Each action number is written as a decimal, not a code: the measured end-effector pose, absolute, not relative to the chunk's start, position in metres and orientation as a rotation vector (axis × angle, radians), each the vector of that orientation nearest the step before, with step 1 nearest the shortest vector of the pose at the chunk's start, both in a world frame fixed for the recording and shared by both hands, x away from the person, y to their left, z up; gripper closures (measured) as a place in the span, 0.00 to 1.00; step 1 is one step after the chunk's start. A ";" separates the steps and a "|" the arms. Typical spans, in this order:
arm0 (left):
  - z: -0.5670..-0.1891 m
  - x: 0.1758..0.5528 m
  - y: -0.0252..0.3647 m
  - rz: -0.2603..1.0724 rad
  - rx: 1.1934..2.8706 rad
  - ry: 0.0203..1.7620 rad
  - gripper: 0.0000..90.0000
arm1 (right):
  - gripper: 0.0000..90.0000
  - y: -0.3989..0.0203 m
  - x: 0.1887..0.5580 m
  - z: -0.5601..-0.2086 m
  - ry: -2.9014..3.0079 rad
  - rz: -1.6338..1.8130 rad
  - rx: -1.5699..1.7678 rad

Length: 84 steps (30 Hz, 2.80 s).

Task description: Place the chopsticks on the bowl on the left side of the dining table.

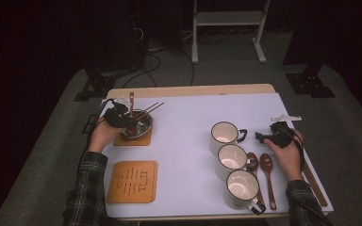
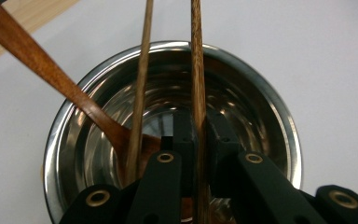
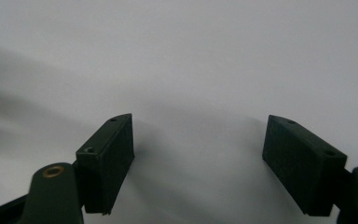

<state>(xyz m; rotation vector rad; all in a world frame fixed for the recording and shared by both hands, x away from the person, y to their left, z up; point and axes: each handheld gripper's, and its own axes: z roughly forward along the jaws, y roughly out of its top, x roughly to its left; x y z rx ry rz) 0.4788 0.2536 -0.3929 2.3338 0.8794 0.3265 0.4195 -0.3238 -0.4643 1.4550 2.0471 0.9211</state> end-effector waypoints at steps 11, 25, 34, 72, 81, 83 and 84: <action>-0.400 0.482 0.255 0.335 2.350 0.889 0.93 | 0.26 -0.324 0.419 -0.464 2.047 0.922 1.455; -0.401 0.482 0.255 0.328 2.357 0.899 0.88 | 0.26 -0.324 0.419 -0.464 2.047 0.922 1.456; -0.382 0.474 0.258 0.337 2.299 0.902 0.86 | 0.26 -0.324 0.419 -0.464 2.046 0.923 1.457; -0.394 0.467 0.287 0.378 2.263 1.098 0.99 | 0.26 -0.324 0.420 -0.464 2.047 0.924 1.461; -0.380 0.467 0.276 0.398 2.234 1.069 0.99 | 0.26 -0.324 0.420 -0.464 2.046 0.924 1.460; -0.377 0.470 0.271 0.411 2.229 1.064 0.99 | 0.26 -0.324 0.420 -0.464 2.047 0.924 1.461; -0.376 0.471 0.271 0.417 2.226 1.061 0.99 | 0.26 -0.324 0.420 -0.464 2.047 0.925 1.462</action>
